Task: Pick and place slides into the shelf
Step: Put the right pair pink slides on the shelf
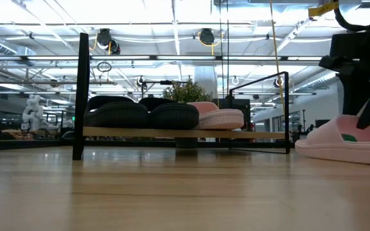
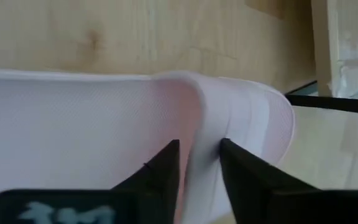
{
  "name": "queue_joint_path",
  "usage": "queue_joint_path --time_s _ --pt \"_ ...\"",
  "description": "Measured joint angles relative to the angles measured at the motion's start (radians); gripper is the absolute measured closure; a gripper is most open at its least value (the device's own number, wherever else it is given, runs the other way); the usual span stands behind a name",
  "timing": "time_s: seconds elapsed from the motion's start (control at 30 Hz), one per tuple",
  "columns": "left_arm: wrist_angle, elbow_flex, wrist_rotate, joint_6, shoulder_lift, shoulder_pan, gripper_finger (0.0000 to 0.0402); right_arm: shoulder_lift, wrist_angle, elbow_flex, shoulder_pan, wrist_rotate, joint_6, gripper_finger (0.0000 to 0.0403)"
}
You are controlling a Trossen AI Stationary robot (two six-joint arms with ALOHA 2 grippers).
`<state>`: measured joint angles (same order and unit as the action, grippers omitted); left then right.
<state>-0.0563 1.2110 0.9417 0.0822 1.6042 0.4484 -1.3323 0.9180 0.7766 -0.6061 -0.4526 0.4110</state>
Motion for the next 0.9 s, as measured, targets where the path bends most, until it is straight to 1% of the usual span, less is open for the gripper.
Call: queue_joint_path --time_s 0.13,0.2,0.33,0.57,0.73,0.83,0.9 --pt "0.000 0.000 0.000 0.001 0.000 0.000 0.0282 0.000 -0.015 -0.015 0.003 0.003 0.035 0.0373" --pt "0.000 0.000 0.000 0.001 0.000 0.000 0.0282 0.001 -0.018 -0.021 0.008 0.003 0.058 0.0392" --pt "0.000 0.000 -0.001 0.006 0.000 0.000 0.0282 0.001 -0.019 -0.025 0.010 0.004 0.099 0.0393" --pt "0.000 0.000 -0.001 0.008 0.000 0.000 0.0282 0.000 -0.007 -0.002 0.009 0.012 0.101 0.0399" --pt "0.000 0.000 -0.001 0.008 0.000 0.000 0.0282 -0.002 0.012 0.071 -0.015 0.022 0.062 0.0401" --pt "0.000 0.000 -0.001 0.003 0.000 0.000 0.0282 -0.002 0.011 0.136 -0.042 0.047 0.040 0.0401" --pt "-0.001 0.000 -0.001 0.002 0.000 0.000 0.0282 -0.002 0.020 0.184 -0.063 0.046 0.029 0.0402"
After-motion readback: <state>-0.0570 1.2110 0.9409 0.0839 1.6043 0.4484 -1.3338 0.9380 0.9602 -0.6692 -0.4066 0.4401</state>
